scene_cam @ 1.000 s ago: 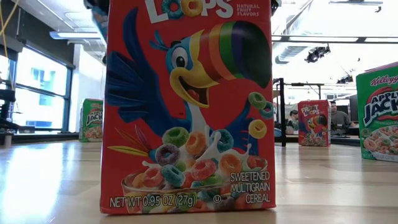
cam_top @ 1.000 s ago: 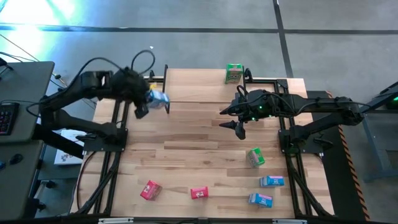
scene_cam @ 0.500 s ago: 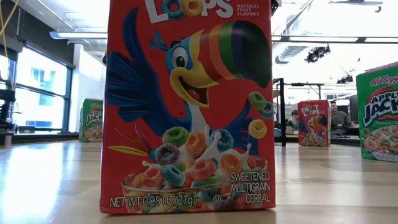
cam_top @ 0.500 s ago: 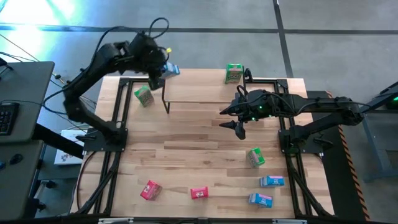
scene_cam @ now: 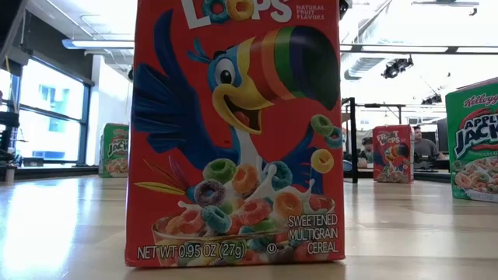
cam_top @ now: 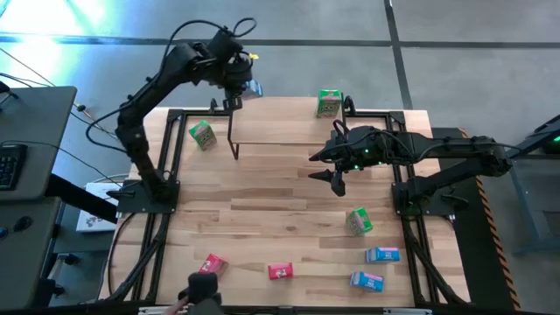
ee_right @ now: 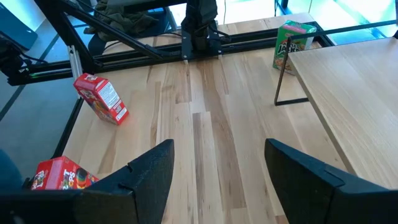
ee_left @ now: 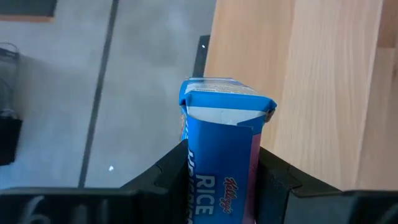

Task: Stack cereal on shelf
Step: Put the top blue cereal box on the shelf

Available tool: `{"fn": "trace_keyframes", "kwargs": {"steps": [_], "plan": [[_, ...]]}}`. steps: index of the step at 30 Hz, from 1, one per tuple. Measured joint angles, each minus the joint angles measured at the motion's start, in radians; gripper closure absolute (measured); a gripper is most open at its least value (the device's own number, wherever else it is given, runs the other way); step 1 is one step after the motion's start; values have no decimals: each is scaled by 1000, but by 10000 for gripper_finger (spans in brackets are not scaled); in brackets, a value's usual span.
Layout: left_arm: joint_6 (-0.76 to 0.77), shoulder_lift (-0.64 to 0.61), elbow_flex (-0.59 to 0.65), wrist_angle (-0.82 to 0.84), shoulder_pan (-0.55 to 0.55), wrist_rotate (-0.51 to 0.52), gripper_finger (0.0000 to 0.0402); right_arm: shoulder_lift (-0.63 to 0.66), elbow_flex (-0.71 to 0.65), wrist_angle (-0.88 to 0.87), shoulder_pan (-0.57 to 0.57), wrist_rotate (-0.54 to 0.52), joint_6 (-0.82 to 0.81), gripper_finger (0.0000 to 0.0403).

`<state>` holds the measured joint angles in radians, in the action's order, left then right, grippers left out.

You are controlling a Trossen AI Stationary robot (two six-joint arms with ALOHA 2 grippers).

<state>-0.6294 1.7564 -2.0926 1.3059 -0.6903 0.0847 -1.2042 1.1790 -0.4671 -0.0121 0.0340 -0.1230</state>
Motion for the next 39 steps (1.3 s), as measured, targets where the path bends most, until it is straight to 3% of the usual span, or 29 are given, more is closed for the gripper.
{"fn": "trace_keyframes", "kwargs": {"steps": [16, 39], "plan": [[-3, 95, 0, 85, -24, -59, 281, 0, 0, 0, 0, 0, 0, 159], [-19, 105, 1, 82, -30, -75, 281, 0, 0, 0, 0, 0, 0, 159]]}}
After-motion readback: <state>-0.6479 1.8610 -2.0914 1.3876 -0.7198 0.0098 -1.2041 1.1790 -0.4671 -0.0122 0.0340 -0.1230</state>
